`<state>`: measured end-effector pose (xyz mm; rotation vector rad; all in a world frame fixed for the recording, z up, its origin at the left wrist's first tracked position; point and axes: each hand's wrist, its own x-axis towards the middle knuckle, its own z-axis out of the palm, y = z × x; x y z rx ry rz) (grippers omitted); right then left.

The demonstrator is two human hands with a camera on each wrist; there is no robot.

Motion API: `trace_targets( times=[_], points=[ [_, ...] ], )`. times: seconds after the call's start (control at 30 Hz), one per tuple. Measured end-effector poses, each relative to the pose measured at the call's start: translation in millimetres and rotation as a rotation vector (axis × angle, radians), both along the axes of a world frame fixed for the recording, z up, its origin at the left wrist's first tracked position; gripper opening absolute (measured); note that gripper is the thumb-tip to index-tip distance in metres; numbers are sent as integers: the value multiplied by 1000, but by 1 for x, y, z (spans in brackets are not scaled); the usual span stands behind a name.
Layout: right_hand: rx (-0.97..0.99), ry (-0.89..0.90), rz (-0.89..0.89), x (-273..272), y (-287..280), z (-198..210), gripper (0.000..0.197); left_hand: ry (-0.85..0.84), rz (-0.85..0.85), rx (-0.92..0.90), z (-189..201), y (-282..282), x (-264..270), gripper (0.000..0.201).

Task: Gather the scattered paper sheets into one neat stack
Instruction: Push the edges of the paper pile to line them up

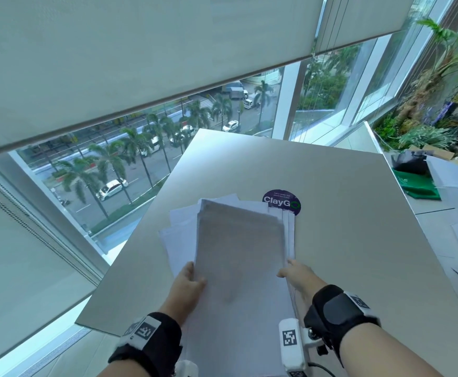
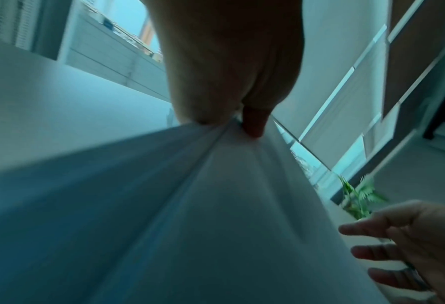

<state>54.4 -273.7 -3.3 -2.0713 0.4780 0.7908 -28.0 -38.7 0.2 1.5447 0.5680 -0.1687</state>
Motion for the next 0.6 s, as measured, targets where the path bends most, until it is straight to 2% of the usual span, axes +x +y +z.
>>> trace_targets(
  times=[0.07, 0.17, 0.27, 0.37, 0.4, 0.43, 0.47, 0.5, 0.6],
  points=[
    [-6, -84, -24, 2, 3, 2, 68, -91, 59, -159, 5, 5, -6, 26],
    [74, -94, 44, 5, 12, 5, 69, -12, 169, -213, -1, 21, -6, 39],
    [15, -56, 103, 7, 22, 5, 67, 231, 99, 1, -26, 36, 0, 67],
    [-46, -4, 105, 10, 29, 1, 61, 393, 116, 239, -92, 64, 12, 78],
    [-44, 12, 87, 11, 29, 1, 49, 395, 154, 220, -98, 68, 16, 80],
    [-35, 21, 60, 14, 28, 0, 29, 396, 204, 164, -93, 67, 17, 81],
    [-30, 24, 34, 15, 28, 0, 8, 390, 243, 112, -69, 58, 16, 81],
    [-25, 20, 10, 17, 28, 0, 4, 389, 268, 58, -42, 49, 13, 75],
    [-1, 49, -83, 19, 29, -1, 32, 408, 282, -23, -14, 39, 13, 36]
  ],
)
